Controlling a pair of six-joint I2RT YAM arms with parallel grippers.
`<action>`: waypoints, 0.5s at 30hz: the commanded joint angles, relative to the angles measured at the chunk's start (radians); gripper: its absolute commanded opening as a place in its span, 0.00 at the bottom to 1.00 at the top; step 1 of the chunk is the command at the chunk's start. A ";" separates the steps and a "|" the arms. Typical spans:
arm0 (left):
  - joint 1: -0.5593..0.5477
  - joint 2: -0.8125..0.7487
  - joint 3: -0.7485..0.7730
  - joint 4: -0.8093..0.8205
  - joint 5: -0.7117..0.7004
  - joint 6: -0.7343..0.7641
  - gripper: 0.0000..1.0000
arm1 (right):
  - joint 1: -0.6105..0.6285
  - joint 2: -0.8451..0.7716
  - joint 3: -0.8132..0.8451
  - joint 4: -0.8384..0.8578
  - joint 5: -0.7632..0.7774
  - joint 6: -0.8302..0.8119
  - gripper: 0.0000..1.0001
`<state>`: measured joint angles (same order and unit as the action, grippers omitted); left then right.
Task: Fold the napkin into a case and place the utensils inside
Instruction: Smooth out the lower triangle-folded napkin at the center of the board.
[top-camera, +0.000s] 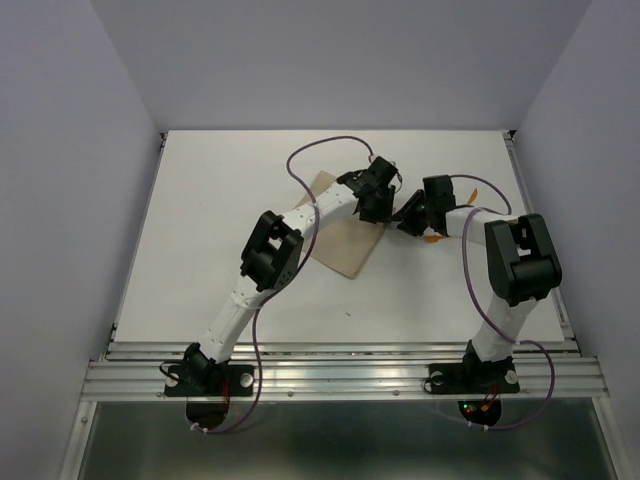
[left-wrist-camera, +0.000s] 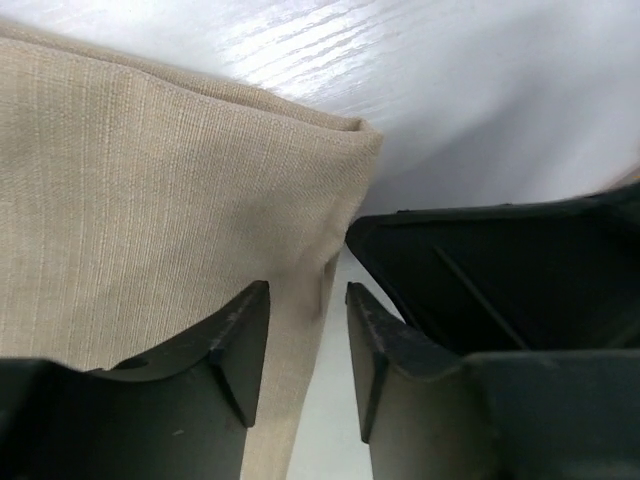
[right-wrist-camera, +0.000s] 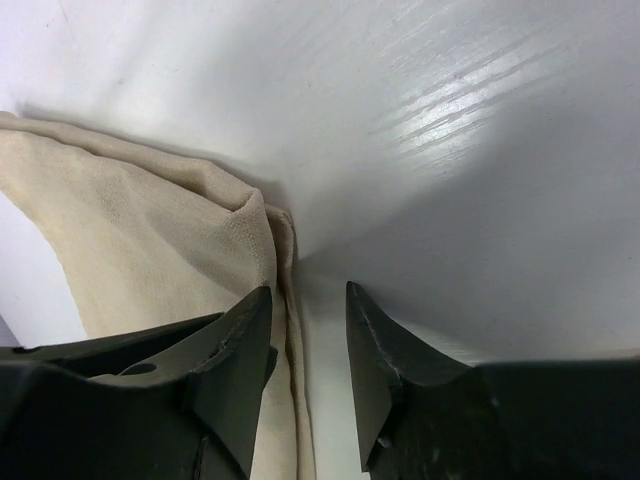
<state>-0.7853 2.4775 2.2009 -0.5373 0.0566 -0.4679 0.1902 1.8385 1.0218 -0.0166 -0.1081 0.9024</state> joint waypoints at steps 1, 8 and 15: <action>-0.005 -0.146 -0.006 -0.026 -0.006 0.035 0.49 | -0.006 -0.024 0.009 0.004 -0.028 0.007 0.42; 0.001 -0.245 -0.150 -0.029 -0.047 0.043 0.43 | -0.015 0.019 0.024 0.060 -0.102 0.041 0.50; 0.000 -0.402 -0.435 0.054 0.020 0.038 0.38 | -0.015 0.057 0.037 0.095 -0.140 0.061 0.45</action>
<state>-0.7830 2.1944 1.8908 -0.5159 0.0326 -0.4389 0.1825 1.8671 1.0336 0.0341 -0.2176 0.9455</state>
